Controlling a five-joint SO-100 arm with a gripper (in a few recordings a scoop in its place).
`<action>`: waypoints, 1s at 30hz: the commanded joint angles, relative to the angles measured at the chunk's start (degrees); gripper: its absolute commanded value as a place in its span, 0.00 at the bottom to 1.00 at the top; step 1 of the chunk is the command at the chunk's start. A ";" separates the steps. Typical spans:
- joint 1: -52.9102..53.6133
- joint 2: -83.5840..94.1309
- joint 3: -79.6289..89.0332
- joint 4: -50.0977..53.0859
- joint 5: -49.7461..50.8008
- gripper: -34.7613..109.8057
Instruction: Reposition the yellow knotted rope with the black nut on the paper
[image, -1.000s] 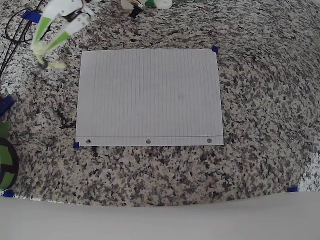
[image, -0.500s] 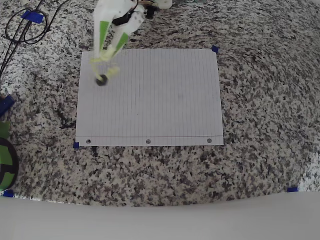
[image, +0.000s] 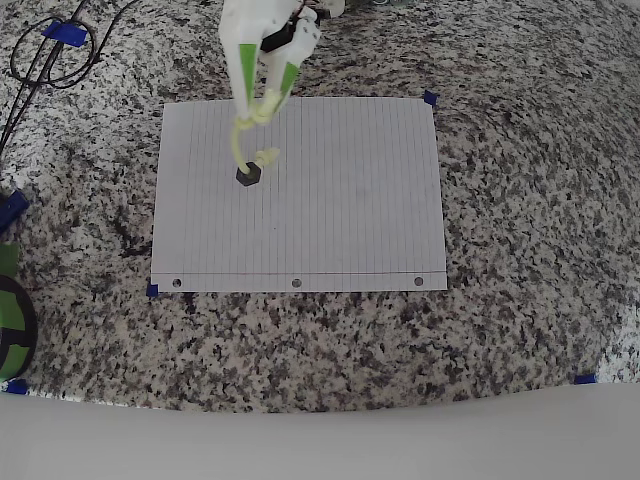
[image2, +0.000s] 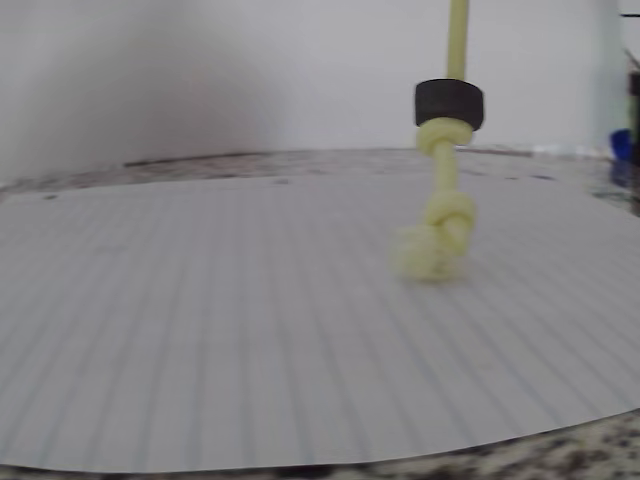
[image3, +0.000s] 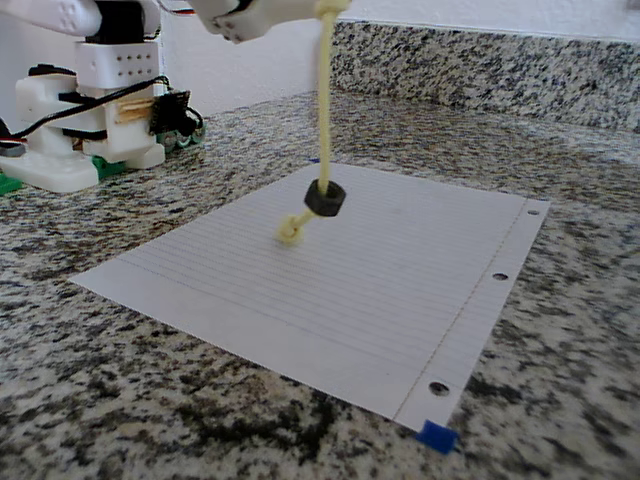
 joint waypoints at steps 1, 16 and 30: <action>6.50 -1.41 -0.70 -0.44 -1.05 0.24; 15.38 -7.21 -4.39 0.88 -1.05 0.24; -10.28 -2.11 -3.60 21.45 -5.80 0.26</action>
